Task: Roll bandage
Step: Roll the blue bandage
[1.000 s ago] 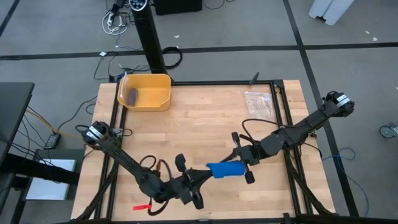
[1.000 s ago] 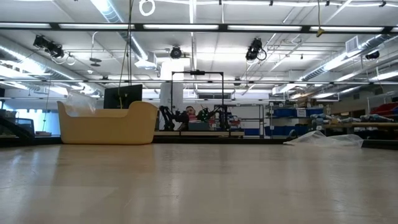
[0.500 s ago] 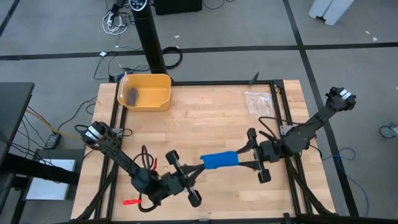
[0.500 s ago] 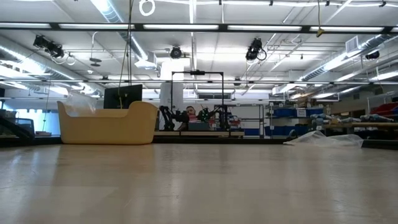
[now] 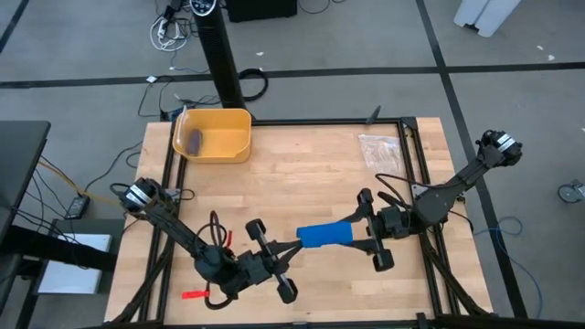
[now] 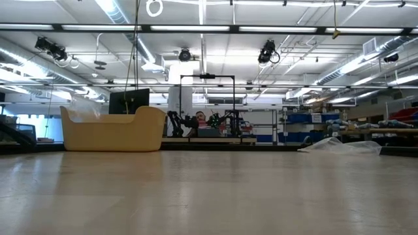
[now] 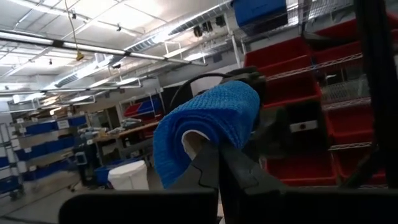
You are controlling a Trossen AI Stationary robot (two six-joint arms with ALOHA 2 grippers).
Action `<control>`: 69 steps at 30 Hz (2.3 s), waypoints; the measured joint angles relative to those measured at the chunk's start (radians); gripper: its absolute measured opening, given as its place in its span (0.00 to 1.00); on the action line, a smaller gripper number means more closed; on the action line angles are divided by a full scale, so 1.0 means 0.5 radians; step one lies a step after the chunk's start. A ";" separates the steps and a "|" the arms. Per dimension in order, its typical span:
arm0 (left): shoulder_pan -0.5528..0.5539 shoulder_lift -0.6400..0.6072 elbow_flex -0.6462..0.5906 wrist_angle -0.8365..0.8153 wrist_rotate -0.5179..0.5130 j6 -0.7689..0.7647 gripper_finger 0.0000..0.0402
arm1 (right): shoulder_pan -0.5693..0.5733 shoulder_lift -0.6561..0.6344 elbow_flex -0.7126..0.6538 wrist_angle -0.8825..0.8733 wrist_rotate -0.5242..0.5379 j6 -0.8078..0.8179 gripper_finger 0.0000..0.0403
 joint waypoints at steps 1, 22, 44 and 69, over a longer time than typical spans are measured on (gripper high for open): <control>0.003 0.001 0.000 0.018 0.015 -0.003 0.00 | -0.004 0.001 0.000 0.015 0.011 -0.014 0.53; 0.056 0.002 -0.001 0.028 0.137 -0.120 0.00 | -0.104 0.171 0.000 0.479 0.013 -0.372 0.03; 0.073 0.002 -0.003 0.079 0.174 0.039 0.00 | -0.052 -0.027 0.002 -0.089 0.028 0.007 0.01; 0.186 0.002 -0.182 0.059 0.129 0.407 0.00 | 0.044 -0.027 0.002 -0.035 -0.032 0.195 0.28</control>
